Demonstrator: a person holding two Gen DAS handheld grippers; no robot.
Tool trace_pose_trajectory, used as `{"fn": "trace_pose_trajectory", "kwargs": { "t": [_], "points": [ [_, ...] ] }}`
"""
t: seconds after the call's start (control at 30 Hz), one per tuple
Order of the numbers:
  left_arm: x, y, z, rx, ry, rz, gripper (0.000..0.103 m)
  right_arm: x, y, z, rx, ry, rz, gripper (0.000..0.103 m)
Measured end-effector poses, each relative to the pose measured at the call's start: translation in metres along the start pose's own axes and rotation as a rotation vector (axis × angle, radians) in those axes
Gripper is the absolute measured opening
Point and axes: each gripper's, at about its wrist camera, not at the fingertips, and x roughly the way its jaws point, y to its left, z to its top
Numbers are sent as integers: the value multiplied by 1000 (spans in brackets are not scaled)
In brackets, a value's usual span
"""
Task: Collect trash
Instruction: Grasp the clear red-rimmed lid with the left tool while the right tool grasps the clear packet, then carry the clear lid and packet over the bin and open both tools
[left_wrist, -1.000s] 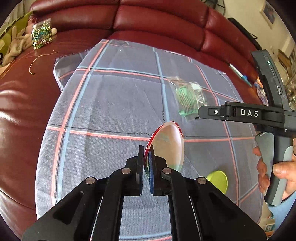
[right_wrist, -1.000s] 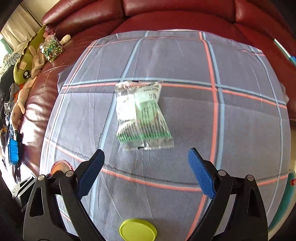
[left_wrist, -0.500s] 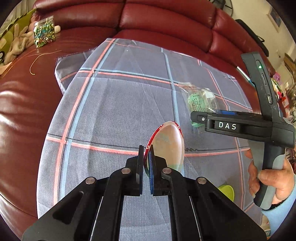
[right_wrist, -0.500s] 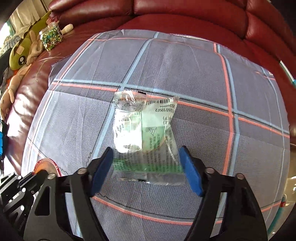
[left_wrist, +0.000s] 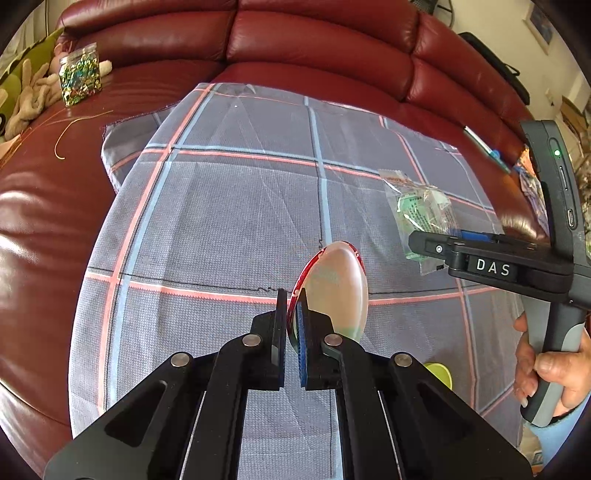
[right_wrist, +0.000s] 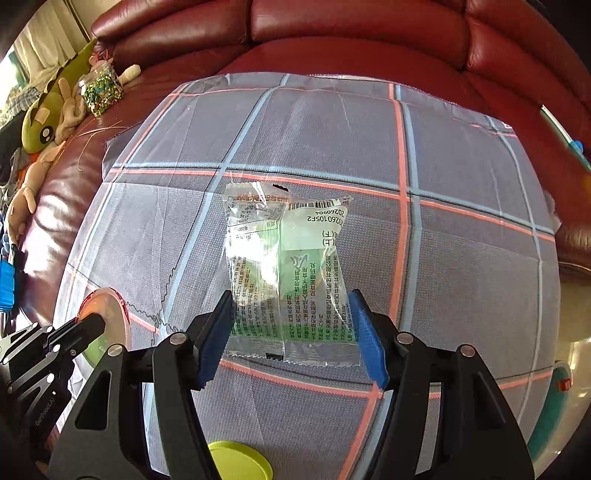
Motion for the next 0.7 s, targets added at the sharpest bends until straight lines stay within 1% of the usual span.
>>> {"fn": "trace_pose_trajectory", "kwargs": {
  "t": [0.17, 0.37, 0.53, 0.7],
  "points": [
    [-11, -19, -1, 32, -13, -10, 5, -23, -19, -18, 29, -16, -4, 60],
    [-26, -52, -5, 87, -30, -30, 5, -61, -48, -43, 68, -55, -8, 60],
    [-38, -92, -12, 153, -36, -61, 5, -96, -78, -71, 118, -90, -10, 60],
    [-51, -137, -21, 234, -47, -97, 5, -130, -111, -105, 183, -126, -26, 60]
  ]
}}
